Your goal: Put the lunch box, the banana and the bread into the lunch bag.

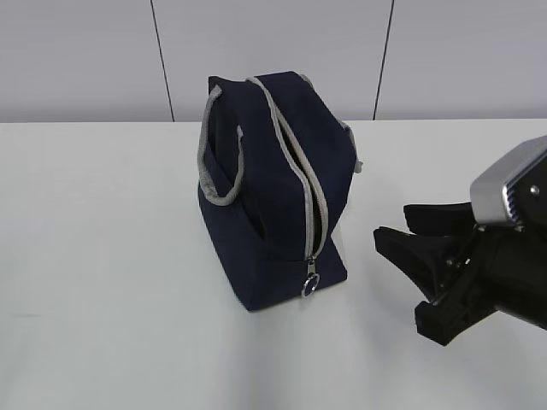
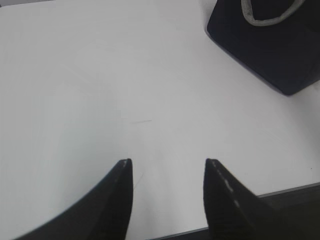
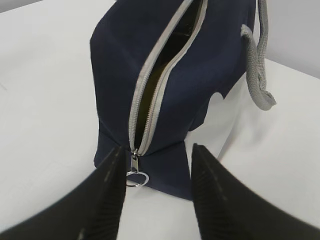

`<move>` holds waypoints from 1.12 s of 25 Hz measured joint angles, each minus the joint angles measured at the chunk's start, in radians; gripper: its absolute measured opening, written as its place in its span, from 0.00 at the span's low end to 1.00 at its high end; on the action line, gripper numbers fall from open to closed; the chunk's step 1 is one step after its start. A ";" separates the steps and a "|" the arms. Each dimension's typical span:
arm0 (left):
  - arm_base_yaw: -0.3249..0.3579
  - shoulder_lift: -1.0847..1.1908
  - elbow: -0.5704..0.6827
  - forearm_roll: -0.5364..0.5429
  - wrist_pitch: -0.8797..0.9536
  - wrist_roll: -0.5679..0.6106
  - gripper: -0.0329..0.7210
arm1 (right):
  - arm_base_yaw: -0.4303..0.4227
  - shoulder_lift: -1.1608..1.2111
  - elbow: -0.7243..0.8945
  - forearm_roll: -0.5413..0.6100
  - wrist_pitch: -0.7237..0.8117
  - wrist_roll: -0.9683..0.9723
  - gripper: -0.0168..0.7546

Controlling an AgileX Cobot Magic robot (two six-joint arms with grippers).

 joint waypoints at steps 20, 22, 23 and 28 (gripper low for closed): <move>0.000 0.000 0.000 0.000 0.000 0.000 0.51 | 0.000 -0.001 0.002 0.000 -0.007 0.000 0.46; 0.000 0.000 0.000 0.000 0.000 0.000 0.51 | 0.000 -0.001 0.002 0.000 -0.007 0.000 0.46; 0.000 0.000 0.000 0.000 0.000 0.000 0.51 | 0.000 -0.001 0.002 0.000 -0.007 -0.002 0.46; 0.000 0.000 0.000 0.000 0.000 0.000 0.51 | 0.000 -0.001 0.002 0.000 -0.007 -0.002 0.46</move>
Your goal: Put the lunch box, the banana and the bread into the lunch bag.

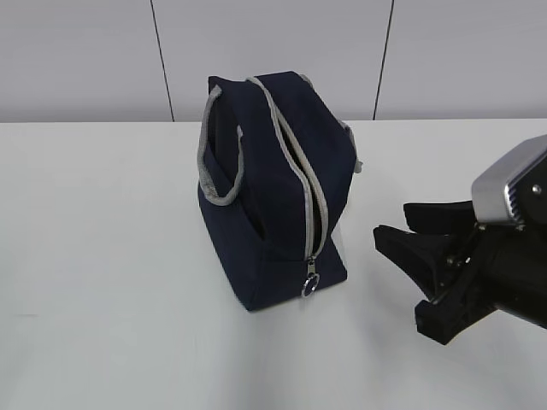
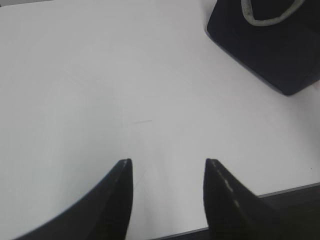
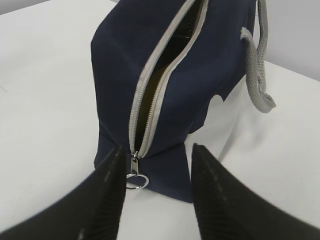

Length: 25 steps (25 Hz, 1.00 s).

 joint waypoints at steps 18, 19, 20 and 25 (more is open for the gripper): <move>0.000 0.000 0.000 0.000 0.000 0.000 0.51 | 0.000 0.000 0.024 0.000 -0.027 0.000 0.46; 0.000 0.000 0.000 0.000 0.000 0.000 0.51 | 0.000 0.000 0.031 0.000 -0.035 0.000 0.46; 0.000 0.000 0.000 0.000 0.000 0.000 0.51 | 0.000 0.000 0.042 0.000 -0.046 0.000 0.46; 0.000 0.000 0.000 0.000 0.000 0.000 0.51 | 0.000 0.000 0.077 0.000 -0.090 0.000 0.46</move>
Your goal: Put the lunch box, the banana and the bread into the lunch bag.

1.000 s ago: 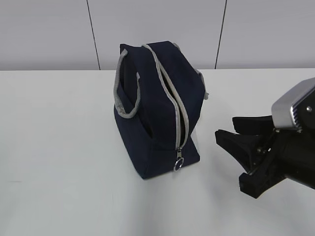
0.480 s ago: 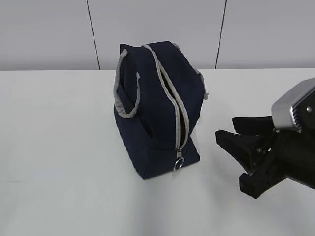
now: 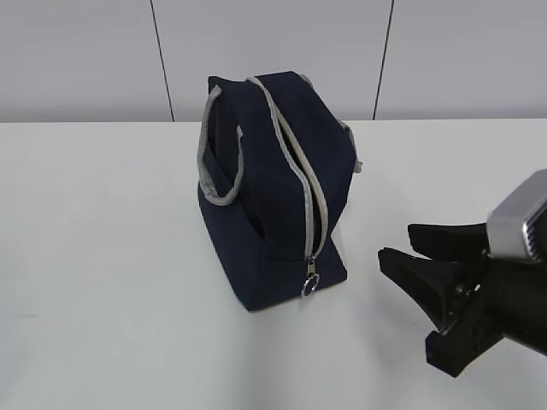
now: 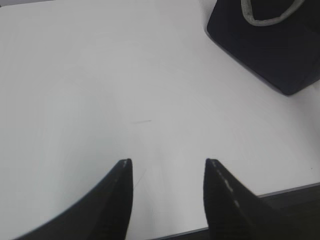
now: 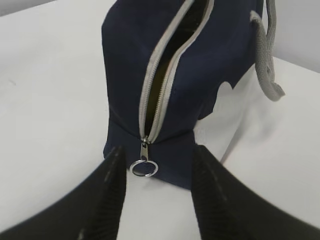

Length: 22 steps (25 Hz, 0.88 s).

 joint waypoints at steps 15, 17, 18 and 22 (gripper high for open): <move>0.000 0.000 0.000 0.000 0.000 0.000 0.51 | 0.000 0.126 0.013 0.000 -0.141 0.000 0.46; 0.000 0.000 0.000 0.000 0.000 0.000 0.51 | 0.000 0.143 0.013 0.000 -0.151 0.000 0.46; 0.000 0.000 0.000 0.000 0.000 0.000 0.51 | 0.000 0.152 0.013 0.000 -0.152 0.000 0.46; 0.000 0.000 0.000 0.000 0.000 0.000 0.51 | 0.000 0.178 0.013 0.000 -0.164 0.000 0.46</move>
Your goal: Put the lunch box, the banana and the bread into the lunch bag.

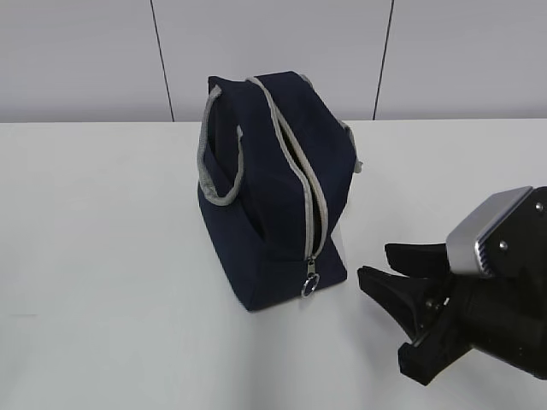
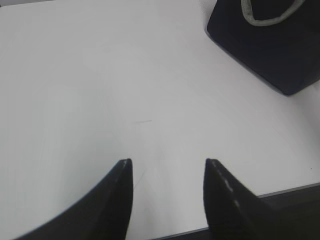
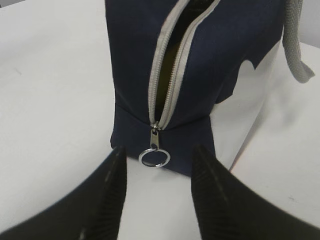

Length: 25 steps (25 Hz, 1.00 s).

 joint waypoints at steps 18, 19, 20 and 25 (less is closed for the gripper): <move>0.000 0.000 0.000 0.000 0.000 0.000 0.51 | 0.000 0.201 0.000 0.000 -0.157 0.027 0.46; 0.000 0.000 0.000 0.000 0.000 0.000 0.51 | 0.000 0.213 0.000 -0.009 -0.164 0.051 0.46; 0.000 0.000 0.000 0.000 0.000 0.000 0.51 | 0.000 0.228 0.000 -0.022 -0.169 0.073 0.46; 0.000 0.000 0.000 0.000 0.000 0.000 0.51 | 0.000 0.306 -0.002 -0.071 -0.232 0.102 0.46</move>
